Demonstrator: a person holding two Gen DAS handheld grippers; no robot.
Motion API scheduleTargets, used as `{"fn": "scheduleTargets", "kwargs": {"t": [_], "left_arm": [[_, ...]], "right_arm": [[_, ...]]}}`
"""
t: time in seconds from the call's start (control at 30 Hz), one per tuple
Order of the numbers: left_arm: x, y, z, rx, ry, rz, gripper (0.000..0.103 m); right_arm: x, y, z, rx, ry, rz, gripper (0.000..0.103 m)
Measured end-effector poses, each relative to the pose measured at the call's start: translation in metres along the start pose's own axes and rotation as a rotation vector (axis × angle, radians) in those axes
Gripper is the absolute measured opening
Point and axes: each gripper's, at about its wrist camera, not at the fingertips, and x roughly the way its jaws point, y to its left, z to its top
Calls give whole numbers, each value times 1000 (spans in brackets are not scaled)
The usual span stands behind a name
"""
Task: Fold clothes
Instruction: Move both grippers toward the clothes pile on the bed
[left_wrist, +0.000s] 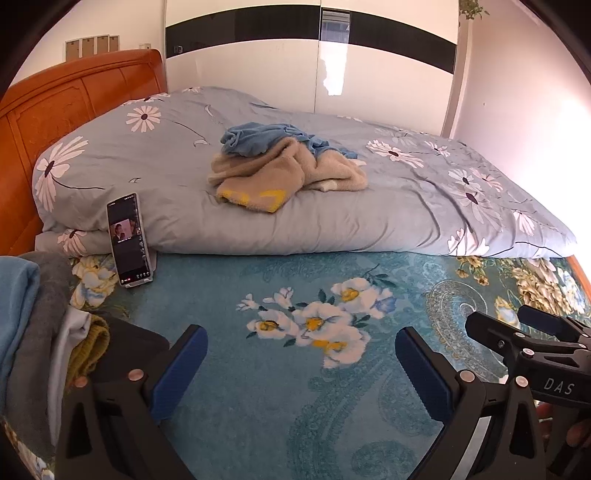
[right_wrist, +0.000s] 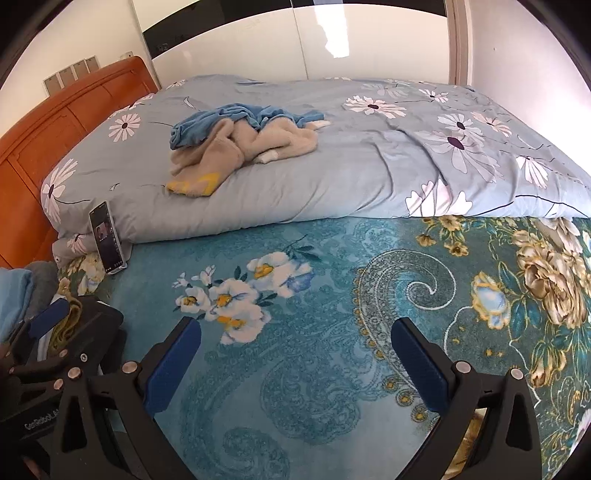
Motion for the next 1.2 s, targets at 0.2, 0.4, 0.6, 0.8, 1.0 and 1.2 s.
{"fn": "scheduleTargets", "kwargs": {"t": [0.2,0.4,0.6,0.8,1.0,1.2], "left_arm": [[28,12,18,-33,44,-3,103],[71,26,45,-72,38,4,103],[106,39,70,-115,-9,11,103],[135,42,89,-126,-44,11,103],[159,47,99,-136,-66,18,103],[172,50,102,-134,-76,37,103]], "right_arm": [[24,-9,25,-9,2,-21,103],[53,-12,48,-10,-5,-34,103],[87,-7,85,6,-24,-25,103],[105,-5,111,-19,-60,-45,103],[119,-10,128,-26,-99,-46,103],[141,-6,140,-24,-89,-44,103]]}}
